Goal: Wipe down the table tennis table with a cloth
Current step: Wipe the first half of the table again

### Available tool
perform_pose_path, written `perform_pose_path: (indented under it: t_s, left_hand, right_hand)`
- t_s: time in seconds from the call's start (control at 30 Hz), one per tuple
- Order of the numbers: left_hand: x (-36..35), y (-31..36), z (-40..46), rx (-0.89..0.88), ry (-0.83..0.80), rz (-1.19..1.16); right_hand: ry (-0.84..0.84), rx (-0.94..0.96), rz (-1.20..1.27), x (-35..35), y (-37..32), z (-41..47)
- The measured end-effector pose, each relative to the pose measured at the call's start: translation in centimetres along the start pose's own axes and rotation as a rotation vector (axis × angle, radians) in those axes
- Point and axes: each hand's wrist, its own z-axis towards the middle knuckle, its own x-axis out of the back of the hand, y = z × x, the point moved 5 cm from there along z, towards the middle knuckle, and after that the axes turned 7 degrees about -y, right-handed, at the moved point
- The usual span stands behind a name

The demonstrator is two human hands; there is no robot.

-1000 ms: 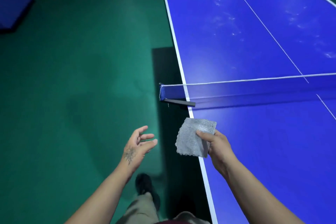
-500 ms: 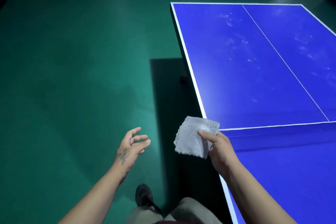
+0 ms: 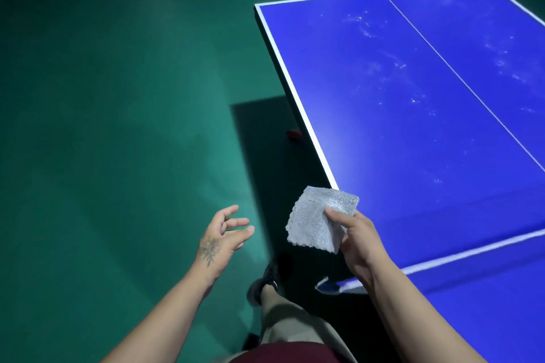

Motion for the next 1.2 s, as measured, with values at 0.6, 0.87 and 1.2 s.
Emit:
perform_pose_path:
  t_s: [0.6, 0.87, 1.2]
  left_hand:
    - [-3.0, 12.5, 21.0, 0.064, -0.294, 0.299]
    - [-10.6, 14.6, 28.3, 0.056, -0.721, 0.517]
    - [-18.6, 14.0, 29.5, -0.022, -1.002, 0.781]
  right_hand:
    - [0.262, -0.058, 0.185, -0.1, -5.0, 12.3]
    - [0.677, 0.013, 0.373, 1.6, -2.7, 7.5]
    - [0.909, 0.024, 0.564, -1.3, 1.6, 3.0]
